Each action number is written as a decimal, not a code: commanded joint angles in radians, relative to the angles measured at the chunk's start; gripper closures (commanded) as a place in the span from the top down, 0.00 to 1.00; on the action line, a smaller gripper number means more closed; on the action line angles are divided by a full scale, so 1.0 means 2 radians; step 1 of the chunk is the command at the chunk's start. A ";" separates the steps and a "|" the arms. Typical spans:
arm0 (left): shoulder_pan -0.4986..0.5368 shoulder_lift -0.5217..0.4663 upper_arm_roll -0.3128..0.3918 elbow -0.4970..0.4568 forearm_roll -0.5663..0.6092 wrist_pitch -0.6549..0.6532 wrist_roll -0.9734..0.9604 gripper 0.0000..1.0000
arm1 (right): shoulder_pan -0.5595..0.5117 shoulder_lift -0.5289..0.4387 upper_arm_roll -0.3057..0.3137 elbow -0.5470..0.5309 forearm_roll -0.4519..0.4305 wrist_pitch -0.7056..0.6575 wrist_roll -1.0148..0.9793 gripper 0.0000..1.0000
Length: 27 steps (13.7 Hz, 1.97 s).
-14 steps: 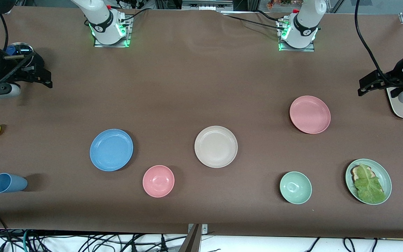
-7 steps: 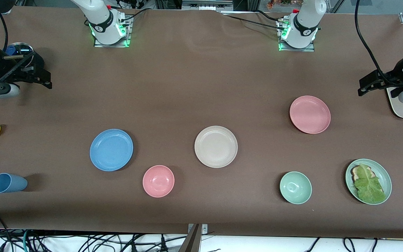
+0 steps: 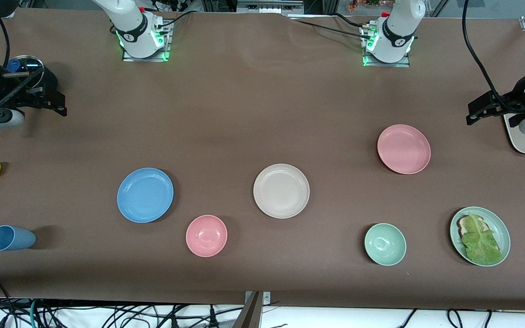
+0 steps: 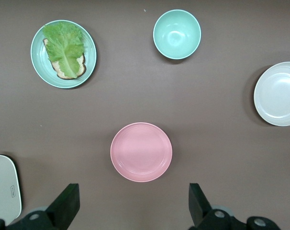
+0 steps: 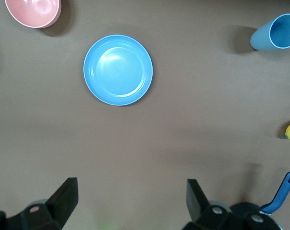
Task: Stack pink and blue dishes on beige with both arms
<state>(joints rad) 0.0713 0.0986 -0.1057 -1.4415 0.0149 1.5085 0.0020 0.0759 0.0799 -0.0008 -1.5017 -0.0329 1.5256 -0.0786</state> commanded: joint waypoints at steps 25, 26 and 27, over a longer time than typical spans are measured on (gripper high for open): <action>-0.001 0.123 0.001 0.015 -0.040 -0.004 -0.002 1.00 | -0.007 0.001 0.003 0.006 -0.005 0.001 0.005 1.00; -0.001 0.123 0.001 0.015 -0.040 -0.004 -0.002 1.00 | -0.007 0.001 0.003 0.006 -0.005 0.001 0.005 1.00; 0.000 0.123 0.001 0.014 -0.044 -0.004 0.000 1.00 | -0.007 0.001 0.003 0.006 -0.005 0.001 0.005 1.00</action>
<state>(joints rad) 0.0715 0.3447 -0.1057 -1.4351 -0.0472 1.5128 0.0020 0.0712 0.0820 -0.0009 -1.5017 -0.0329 1.5278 -0.0785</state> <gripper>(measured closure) 0.000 0.000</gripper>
